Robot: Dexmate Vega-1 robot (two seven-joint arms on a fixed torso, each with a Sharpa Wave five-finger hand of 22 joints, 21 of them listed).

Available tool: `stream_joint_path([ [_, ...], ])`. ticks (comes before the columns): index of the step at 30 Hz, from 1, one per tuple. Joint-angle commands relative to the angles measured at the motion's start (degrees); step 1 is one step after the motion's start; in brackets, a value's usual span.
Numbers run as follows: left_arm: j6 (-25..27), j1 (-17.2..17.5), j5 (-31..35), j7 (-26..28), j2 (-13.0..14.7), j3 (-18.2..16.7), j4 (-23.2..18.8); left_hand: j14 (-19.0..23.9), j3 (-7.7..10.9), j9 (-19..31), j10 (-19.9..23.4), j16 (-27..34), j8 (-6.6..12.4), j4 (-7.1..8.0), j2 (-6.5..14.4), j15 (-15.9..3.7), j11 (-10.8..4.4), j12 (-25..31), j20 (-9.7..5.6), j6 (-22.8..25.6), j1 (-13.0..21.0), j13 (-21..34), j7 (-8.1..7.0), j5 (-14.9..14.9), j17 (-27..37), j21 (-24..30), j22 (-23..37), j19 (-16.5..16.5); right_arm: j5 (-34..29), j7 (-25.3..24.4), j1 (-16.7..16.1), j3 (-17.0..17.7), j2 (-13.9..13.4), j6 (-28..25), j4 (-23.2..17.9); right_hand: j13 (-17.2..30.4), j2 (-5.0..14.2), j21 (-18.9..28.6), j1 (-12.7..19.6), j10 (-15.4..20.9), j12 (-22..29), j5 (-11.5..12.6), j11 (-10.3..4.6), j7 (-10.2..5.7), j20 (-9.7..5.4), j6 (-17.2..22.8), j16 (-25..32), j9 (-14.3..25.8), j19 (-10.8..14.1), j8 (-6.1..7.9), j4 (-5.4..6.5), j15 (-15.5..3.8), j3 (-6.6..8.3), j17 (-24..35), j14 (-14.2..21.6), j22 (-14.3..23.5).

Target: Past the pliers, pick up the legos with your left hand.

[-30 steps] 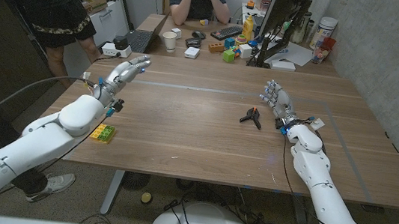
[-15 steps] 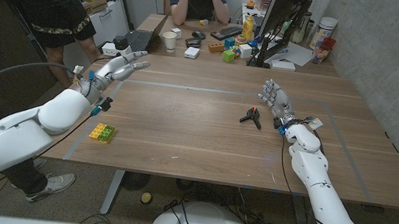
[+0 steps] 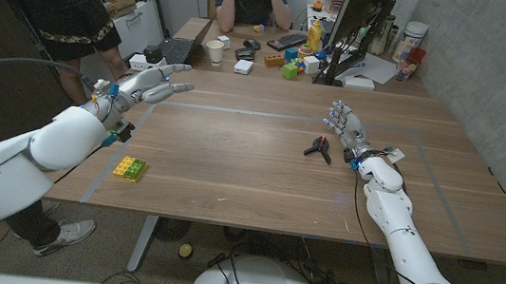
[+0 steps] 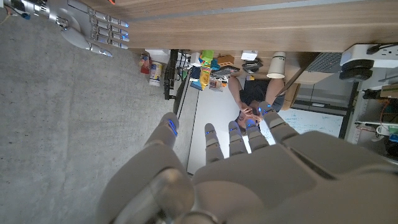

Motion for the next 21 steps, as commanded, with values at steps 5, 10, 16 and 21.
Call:
stream_joint_path([
  [5, 10.0, 8.9, 22.0, -12.6, -8.2, -6.7, -17.5, 3.8, -0.16, 0.1, 3.6, 1.2, 0.89, -1.55, -1.5, -1.9, -2.23, 1.0, 1.86, 5.0, 4.0, 0.3, -2.53, 0.5, 0.2, -0.3, 0.1, 3.4, 0.1, 3.0, 1.8, -0.7, 0.5, 1.5, 2.6, 0.2, -0.54, 0.2, -0.1, 0.3, 0.2, 0.2, 0.06, -0.27, 0.08, 0.3, 0.4, 0.1, 0.4, 0.31, -0.01, 0.22, 0.02, 0.2, 0.1, 0.2],
  [10, 10.8, 9.6, 26.0, -17.4, -10.6, -7.0, -19.4, 4.6, -0.33, 0.1, 4.5, 1.2, 0.9, -1.61, -2.1, -2.04, -2.12, 1.2, 2.65, 6.1, 4.9, 0.3, -2.53, 0.5, 0.2, -0.2, 0.2, 4.6, 0.0, 3.3, 1.5, -0.8, 0.5, 1.7, 2.2, 0.2, -0.57, 0.2, -0.2, 0.3, 0.2, 0.2, 0.11, -0.29, 0.1, 0.3, 0.4, 0.1, 0.4, 0.31, 0.03, 0.26, -0.05, 0.2, 0.1, 0.2],
  [16, 13.1, 9.3, 30.5, -24.6, -11.3, -6.5, -20.1, 1.3, -2.22, 0.2, 1.1, -0.1, -0.96, -0.89, -5.0, -0.5, -1.48, -0.4, 5.24, 2.7, 5.2, 0.4, -1.86, 0.2, 0.3, -2.1, 0.2, 2.8, 0.1, 2.8, 0.5, -0.7, 0.5, 1.8, 0.8, 0.2, -0.7, 0.2, -0.5, 0.3, 0.2, 0.2, 0.25, -0.26, 0.14, 0.2, 0.4, 0.1, 0.4, 0.3, 0.18, 0.33, -0.24, 0.3, 0.1, 0.2],
  [21, 15.6, 8.5, 36.4, -27.9, -11.3, -4.7, -19.7, -0.3, -2.64, 0.3, -0.3, -0.2, -1.0, -0.82, -5.5, -0.12, -1.5, -0.7, 5.52, 1.5, 5.9, 0.4, -1.84, 0.3, 0.4, -3.3, 0.2, 1.5, 0.0, 1.9, -0.7, -0.7, 0.5, 1.5, -1.0, 0.2, -0.79, 0.2, -0.7, 0.4, 0.2, 0.1, 0.35, -0.27, 0.25, 0.3, 0.4, 0.1, 0.4, 0.3, 0.3, 0.36, -0.39, 0.4, 0.1, 0.2],
])
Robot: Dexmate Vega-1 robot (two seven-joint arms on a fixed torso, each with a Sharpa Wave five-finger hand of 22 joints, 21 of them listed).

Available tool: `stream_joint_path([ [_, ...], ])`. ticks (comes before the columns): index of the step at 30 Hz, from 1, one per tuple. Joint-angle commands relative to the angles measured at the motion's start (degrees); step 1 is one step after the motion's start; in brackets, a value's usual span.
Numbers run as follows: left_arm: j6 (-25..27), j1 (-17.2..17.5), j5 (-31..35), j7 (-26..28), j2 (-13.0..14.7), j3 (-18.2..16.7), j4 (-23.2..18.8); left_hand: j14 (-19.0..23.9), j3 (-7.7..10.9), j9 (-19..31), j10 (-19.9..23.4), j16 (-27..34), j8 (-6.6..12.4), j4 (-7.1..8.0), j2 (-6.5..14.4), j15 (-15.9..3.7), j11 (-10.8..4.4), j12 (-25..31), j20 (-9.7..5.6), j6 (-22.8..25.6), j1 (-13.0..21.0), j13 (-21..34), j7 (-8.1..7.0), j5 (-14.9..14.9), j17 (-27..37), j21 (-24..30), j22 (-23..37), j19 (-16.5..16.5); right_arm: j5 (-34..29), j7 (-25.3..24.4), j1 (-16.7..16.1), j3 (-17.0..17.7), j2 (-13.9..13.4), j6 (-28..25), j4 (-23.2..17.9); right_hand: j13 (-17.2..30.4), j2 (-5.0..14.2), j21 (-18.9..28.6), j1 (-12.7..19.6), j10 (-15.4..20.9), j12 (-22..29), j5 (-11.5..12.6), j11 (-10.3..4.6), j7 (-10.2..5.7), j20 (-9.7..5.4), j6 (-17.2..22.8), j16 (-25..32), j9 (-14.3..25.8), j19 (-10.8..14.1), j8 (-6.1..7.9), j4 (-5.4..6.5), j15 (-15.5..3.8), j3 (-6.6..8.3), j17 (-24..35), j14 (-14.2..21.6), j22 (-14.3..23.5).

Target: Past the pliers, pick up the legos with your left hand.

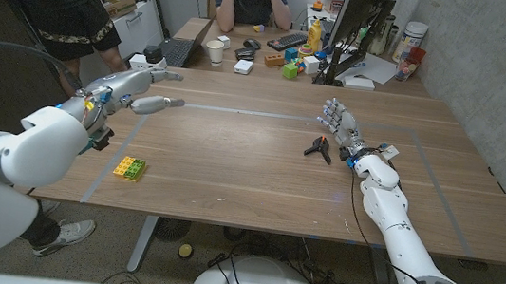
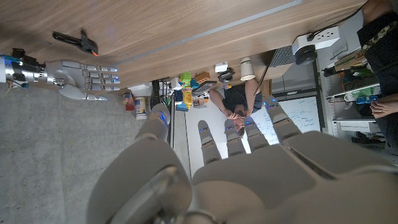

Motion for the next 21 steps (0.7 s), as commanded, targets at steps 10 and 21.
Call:
stream_joint_path([
  [10, 5.1, -1.5, 18.5, -14.3, -3.7, 3.5, 0.0, -3.3, -0.56, 0.3, -3.7, -0.3, 0.42, -0.71, -1.4, 0.36, -1.15, -0.6, 0.18, -0.9, 3.5, 0.3, -0.82, 0.6, 0.1, -2.0, 0.3, -2.2, -0.6, -2.8, -3.1, -0.7, 0.0, -0.8, -5.2, 0.2, -0.48, 0.2, -0.6, 0.4, 0.2, 0.2, 0.41, -0.17, 0.42, 0.2, 0.5, 0.1, 0.4, 0.3, 0.33, 0.49, -0.52, 0.4, 0.1, 0.2],
  [21, 6.8, -3.6, 25.5, -20.4, -4.4, 6.1, 2.1, -4.0, -0.62, 0.4, -4.2, -0.2, 0.73, -0.88, -1.9, 0.61, -1.53, -0.5, 0.16, -0.6, 5.0, 0.3, -0.82, 0.8, 0.1, -2.5, 0.3, -2.5, -0.8, -3.9, -3.6, -1.3, -0.3, -0.7, -6.3, 0.2, -0.7, 0.2, -1.0, 0.5, 0.3, 0.2, 0.4, -0.07, 0.49, 0.3, 0.5, 0.1, 0.5, 0.31, 0.51, 0.59, -0.8, 0.5, 0.1, 0.2],
])
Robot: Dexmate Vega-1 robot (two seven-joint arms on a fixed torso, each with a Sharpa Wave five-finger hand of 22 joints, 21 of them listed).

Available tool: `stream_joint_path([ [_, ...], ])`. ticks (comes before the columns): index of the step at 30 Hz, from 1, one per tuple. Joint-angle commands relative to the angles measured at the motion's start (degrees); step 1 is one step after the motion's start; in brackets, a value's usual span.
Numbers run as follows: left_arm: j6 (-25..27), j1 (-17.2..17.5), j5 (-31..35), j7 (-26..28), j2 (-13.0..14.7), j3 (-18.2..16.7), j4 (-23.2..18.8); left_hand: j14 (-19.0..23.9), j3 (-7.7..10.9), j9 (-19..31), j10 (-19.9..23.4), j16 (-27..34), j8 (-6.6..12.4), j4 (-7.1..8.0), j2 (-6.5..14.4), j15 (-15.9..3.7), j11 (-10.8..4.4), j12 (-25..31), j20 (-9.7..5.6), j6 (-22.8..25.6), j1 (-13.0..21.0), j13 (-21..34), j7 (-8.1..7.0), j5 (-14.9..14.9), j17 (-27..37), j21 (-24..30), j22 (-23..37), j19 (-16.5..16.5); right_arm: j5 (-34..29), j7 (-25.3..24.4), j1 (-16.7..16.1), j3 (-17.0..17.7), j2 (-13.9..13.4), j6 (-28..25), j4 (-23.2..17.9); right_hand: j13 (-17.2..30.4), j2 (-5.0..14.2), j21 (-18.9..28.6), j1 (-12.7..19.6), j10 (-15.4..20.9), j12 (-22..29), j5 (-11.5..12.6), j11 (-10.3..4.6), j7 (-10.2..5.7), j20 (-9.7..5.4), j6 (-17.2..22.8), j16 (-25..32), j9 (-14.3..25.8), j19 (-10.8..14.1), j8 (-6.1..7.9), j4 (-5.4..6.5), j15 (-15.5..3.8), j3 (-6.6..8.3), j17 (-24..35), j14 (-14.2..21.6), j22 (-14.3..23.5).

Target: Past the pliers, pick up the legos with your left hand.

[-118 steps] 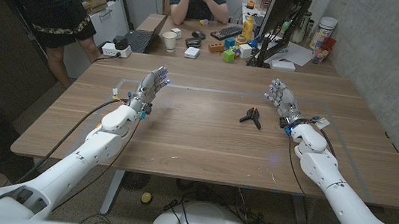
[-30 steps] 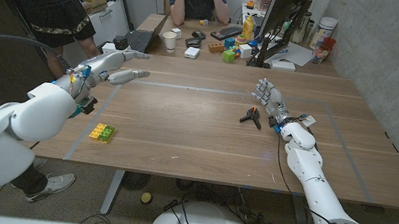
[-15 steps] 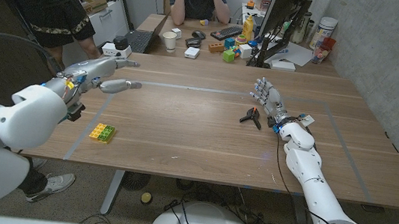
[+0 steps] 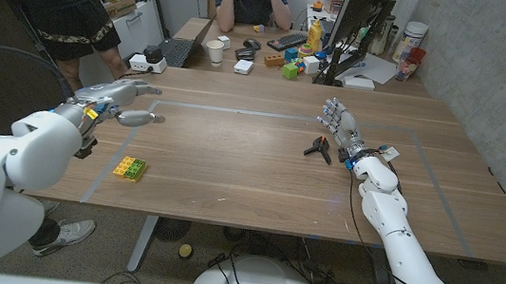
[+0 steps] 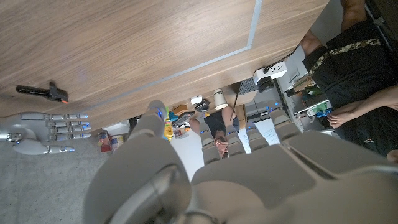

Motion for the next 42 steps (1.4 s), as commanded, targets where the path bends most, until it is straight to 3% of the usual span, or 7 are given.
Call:
stream_joint_path([
  [1, 2.6, -2.3, 9.5, -7.2, -0.9, 3.5, 2.2, -0.8, 0.07, 0.1, -0.6, 0.0, 0.5, -0.19, -0.1, 0.09, -0.2, -0.2, 0.29, 0.3, 1.0, 0.3, -0.31, 0.4, 0.1, -0.2, 0.3, -0.3, -0.2, -1.4, -0.8, -0.6, -0.3, -0.2, -1.6, 0.2, -0.26, 0.2, -0.5, 0.2, 0.3, 0.2, 0.04, -0.07, 0.16, 0.3, 0.5, 0.1, 0.1, 0.31, -0.01, 0.57, -0.29, 0.2, 0.1, 0.2],
  [4, 3.5, -2.8, 13.1, -8.7, -1.1, 5.2, 2.5, -1.3, 0.07, 0.1, -1.2, 0.0, 0.61, -0.2, -0.3, 0.39, -0.24, -0.4, 0.25, 0.5, 1.8, 0.3, -0.33, 0.5, 0.1, -0.3, 0.3, 0.0, -0.1, -1.3, -0.9, -0.6, -0.5, -0.2, -1.7, 0.2, -0.31, 0.2, -0.6, 0.2, 0.3, 0.2, 0.02, -0.04, 0.17, 0.3, 0.5, 0.1, 0.1, 0.31, 0.04, 0.58, -0.37, 0.2, 0.1, 0.2],
  [28, 1.0, -5.5, 21.1, -13.5, -5.7, 8.1, 5.8, -2.9, -0.04, 0.1, -3.3, 0.1, 0.8, -0.13, -0.8, 0.8, -0.21, -0.4, 0.21, 1.0, 5.3, 0.3, -0.4, 0.8, 0.1, -0.5, 0.3, 1.5, -0.2, -1.8, -1.3, -1.1, -1.3, -0.1, -3.2, 0.2, -0.77, 0.2, -1.2, 0.4, 0.3, 0.4, -0.02, -0.11, 0.33, 0.3, 0.5, 0.1, 0.2, 0.32, 0.21, 0.68, -0.85, 0.1, 0.1, 0.2],
  [42, 0.7, -6.3, 31.3, -17.8, -8.9, 10.5, 8.4, -3.9, -0.49, 0.1, -4.9, 0.1, 0.56, -0.05, -1.5, 1.31, -0.18, -0.4, 0.31, 0.2, 7.1, 0.3, -0.42, 1.0, 0.1, -0.8, 0.3, 2.0, -0.3, -2.3, -1.5, -1.5, -1.6, -0.8, -4.3, 0.2, -0.89, 0.2, -1.3, 0.5, 0.3, 0.5, 0.05, -0.09, 0.38, 0.4, 0.5, 0.1, 0.2, 0.33, 0.24, 0.68, -1.0, 0.1, 0.2, 0.2],
])
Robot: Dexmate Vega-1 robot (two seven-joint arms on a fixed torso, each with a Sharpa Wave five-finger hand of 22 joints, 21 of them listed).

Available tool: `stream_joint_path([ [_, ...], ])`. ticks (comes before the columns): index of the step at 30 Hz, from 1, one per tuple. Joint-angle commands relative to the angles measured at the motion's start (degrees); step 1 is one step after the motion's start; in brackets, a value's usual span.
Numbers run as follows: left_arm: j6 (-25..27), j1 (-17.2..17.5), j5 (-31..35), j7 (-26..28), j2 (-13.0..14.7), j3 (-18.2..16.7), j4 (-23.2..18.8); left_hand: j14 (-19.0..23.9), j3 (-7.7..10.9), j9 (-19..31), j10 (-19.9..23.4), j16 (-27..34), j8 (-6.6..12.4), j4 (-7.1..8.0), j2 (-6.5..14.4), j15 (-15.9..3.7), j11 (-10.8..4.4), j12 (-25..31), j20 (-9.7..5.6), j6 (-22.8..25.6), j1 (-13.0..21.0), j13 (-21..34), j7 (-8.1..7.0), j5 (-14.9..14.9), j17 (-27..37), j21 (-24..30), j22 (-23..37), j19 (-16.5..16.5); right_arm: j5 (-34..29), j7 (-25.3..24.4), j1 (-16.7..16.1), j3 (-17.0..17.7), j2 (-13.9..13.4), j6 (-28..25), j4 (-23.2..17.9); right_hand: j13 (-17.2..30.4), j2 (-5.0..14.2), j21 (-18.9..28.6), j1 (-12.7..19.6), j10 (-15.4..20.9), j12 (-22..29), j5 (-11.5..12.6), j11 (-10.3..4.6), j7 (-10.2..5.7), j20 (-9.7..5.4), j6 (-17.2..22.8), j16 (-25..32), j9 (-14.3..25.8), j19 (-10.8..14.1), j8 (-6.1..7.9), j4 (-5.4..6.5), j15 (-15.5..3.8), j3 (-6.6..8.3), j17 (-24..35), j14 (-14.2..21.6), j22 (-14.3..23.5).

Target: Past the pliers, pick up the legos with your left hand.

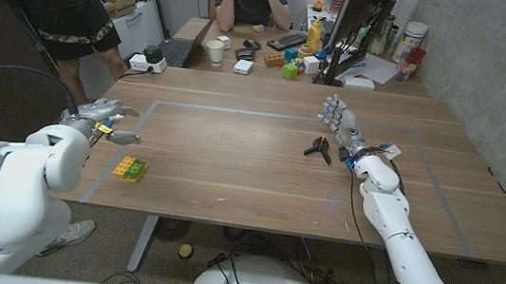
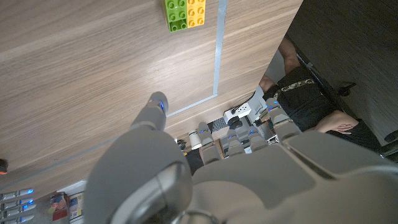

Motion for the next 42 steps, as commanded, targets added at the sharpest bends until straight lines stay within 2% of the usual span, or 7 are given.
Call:
stream_joint_path([
  [1, -0.9, -0.6, 9.7, -2.6, -2.8, 1.9, 2.7, -0.9, -0.35, 0.2, -0.7, 0.1, -0.07, 0.12, -0.2, 0.06, -0.08, 0.0, 0.31, -0.2, 1.2, 0.3, 0.0, 0.3, 0.1, -0.4, 0.3, 0.4, -0.2, -0.4, -0.3, -0.4, -0.3, -0.6, -1.2, 0.2, -0.08, 0.2, -0.5, 0.5, 0.3, 0.5, 0.06, -0.1, 0.39, 0.4, 0.3, 0.1, 0.2, 0.34, 0.01, 0.6, -0.44, 0.1, 0.1, 0.2],
  [8, -2.9, -1.4, 12.2, 1.4, -3.8, 3.1, 5.5, -1.4, -0.45, 0.2, -0.6, 0.1, 0.15, 0.27, -0.1, -0.14, -0.27, 0.3, 0.33, 0.2, 2.4, 0.3, 0.01, 0.4, 0.1, -0.6, 0.3, 0.6, -0.5, -1.1, -0.8, -0.5, -0.5, -0.6, -2.4, 0.2, -0.1, 0.2, -0.6, 0.5, 0.3, 0.6, 0.09, -0.11, 0.39, 0.4, 0.3, 0.1, 0.2, 0.35, 0.03, 0.65, -0.5, 0.1, 0.1, 0.2],
  [11, -4.0, -2.1, 9.4, 2.7, -4.1, 2.8, 6.6, -1.7, -0.6, 0.2, -1.6, 0.2, -0.33, 0.41, 0.0, 0.05, -0.02, 0.1, 0.36, -1.1, 3.3, 0.3, -0.03, 0.3, 0.1, -1.0, 0.3, 0.4, -0.7, -1.7, -1.1, -0.5, -0.7, -0.5, -3.1, 0.2, -0.12, 0.2, -0.6, 0.5, 0.3, 0.6, 0.05, -0.11, 0.41, 0.4, 0.3, 0.1, 0.2, 0.34, 0.04, 0.67, -0.53, 0.1, 0.1, 0.2],
  [13, -4.9, -2.7, 4.3, 5.3, -4.9, 1.9, 7.9, -0.9, -0.8, 0.2, -1.3, 0.5, -0.61, 0.53, 0.0, -0.22, -0.14, 0.4, 0.32, -2.0, 3.7, 0.3, -0.04, 0.4, 0.1, -1.0, 0.3, 0.5, -0.8, -2.1, -1.3, -0.5, -0.8, -0.5, -3.6, 0.2, -0.13, 0.2, -0.6, 0.5, 0.3, 0.6, 0.11, -0.08, 0.43, 0.4, 0.3, 0.1, 0.2, 0.34, 0.04, 0.68, -0.54, 0.1, 0.1, 0.2],
  [18, -5.6, -3.5, -0.1, 7.7, -3.6, 2.2, 9.5, -0.1, -1.17, 0.2, -0.7, 0.8, -0.67, 0.9, 0.2, -0.53, -0.31, 0.7, 0.25, -2.6, 3.9, 0.3, -0.04, 0.3, 0.1, -0.9, 0.3, 1.3, -0.9, -2.5, -1.4, -0.6, -1.1, -0.7, -4.2, 0.2, -0.15, 0.2, -0.7, 0.6, 0.3, 0.7, 0.11, -0.07, 0.44, 0.5, 0.3, 0.1, 0.2, 0.37, 0.05, 0.62, -0.58, 0.0, 0.2, 0.2],
  [32, -1.1, -4.1, -4.8, 3.2, 2.4, 5.4, 9.3, 0.0, -1.81, 0.2, -1.2, 0.7, -0.52, 1.05, 0.0, -0.33, -0.33, 0.6, 0.21, -3.1, 4.3, 0.3, 0.01, 0.3, 0.1, -0.7, 0.3, 2.7, -0.7, -3.0, -1.4, -0.7, -1.5, -0.7, -4.1, 0.2, -0.27, 0.2, -0.9, 0.6, 0.3, 0.8, 0.05, -0.19, 0.48, 0.7, 0.3, 0.1, 0.2, 0.41, 0.11, 0.69, -0.76, 0.0, 0.2, 0.2],
  [42, 3.7, -3.5, -2.2, -0.3, 5.8, 7.8, 7.8, 0.5, -2.41, 0.2, -1.0, 0.8, -0.29, 1.09, -0.5, -0.16, -0.31, 0.8, 0.22, -2.8, 4.6, 0.3, 0.04, 0.3, 0.1, -0.5, 0.3, 3.8, -0.4, -2.6, -0.9, -0.7, -1.4, -0.2, -3.4, 0.2, -0.35, 0.2, -1.1, 0.6, 0.3, 0.8, 0.09, -0.22, 0.51, 0.7, 0.3, 0.1, 0.2, 0.41, 0.24, 0.73, -0.93, 0.1, 0.2, 0.2],
])
